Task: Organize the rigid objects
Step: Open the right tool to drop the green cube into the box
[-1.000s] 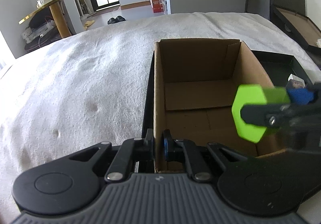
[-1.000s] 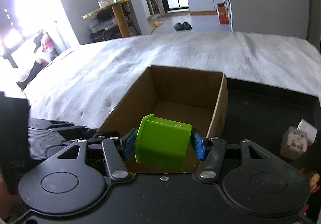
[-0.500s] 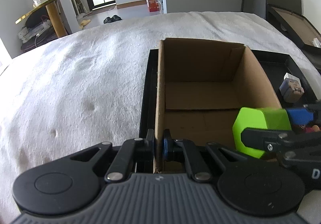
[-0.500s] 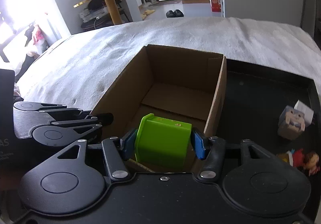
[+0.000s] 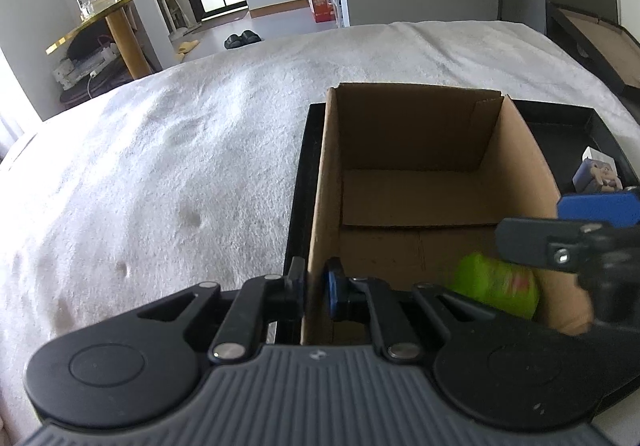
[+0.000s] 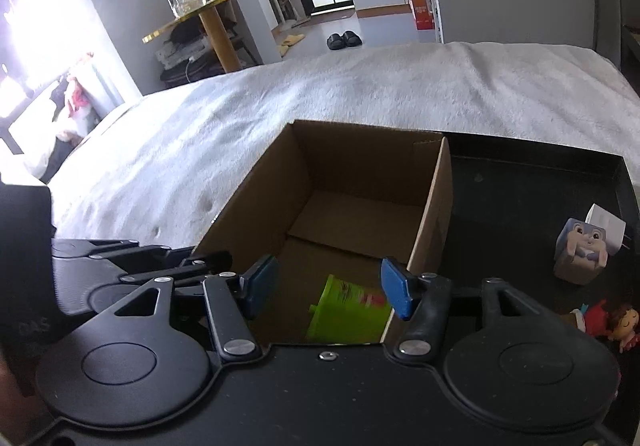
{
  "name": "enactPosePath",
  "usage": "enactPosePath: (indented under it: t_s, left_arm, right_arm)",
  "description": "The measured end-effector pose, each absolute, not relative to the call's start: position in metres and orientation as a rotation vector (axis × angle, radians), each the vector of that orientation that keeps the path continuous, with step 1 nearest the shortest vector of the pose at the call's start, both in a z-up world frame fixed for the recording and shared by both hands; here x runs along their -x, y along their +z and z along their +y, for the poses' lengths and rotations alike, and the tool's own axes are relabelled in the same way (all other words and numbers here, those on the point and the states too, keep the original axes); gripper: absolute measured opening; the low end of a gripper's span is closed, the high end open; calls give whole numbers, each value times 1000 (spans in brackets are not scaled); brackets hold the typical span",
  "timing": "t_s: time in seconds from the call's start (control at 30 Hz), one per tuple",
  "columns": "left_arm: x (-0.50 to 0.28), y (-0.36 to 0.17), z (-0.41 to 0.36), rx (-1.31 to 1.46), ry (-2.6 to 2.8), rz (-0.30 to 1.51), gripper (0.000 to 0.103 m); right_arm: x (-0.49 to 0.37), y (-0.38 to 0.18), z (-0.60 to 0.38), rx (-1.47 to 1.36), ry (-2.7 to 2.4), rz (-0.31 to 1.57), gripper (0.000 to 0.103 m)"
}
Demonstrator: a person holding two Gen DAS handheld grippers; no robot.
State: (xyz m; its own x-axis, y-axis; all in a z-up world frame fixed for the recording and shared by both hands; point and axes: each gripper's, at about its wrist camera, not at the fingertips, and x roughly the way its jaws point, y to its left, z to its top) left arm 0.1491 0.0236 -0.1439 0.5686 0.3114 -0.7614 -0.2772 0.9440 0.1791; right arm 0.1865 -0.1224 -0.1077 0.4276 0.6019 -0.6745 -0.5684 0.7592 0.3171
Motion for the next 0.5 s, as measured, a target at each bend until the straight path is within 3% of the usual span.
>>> enactPosePath:
  t_s: [0.17,0.5]
  left_arm:
    - [-149,-143,23,-38,352,905,10]
    - [-153,-142,16,-66,377,924,11]
  right_arm:
    - [-184,-101,-136,-72,729,851,59]
    - [-176,-94,-176,-89,670,820,75]
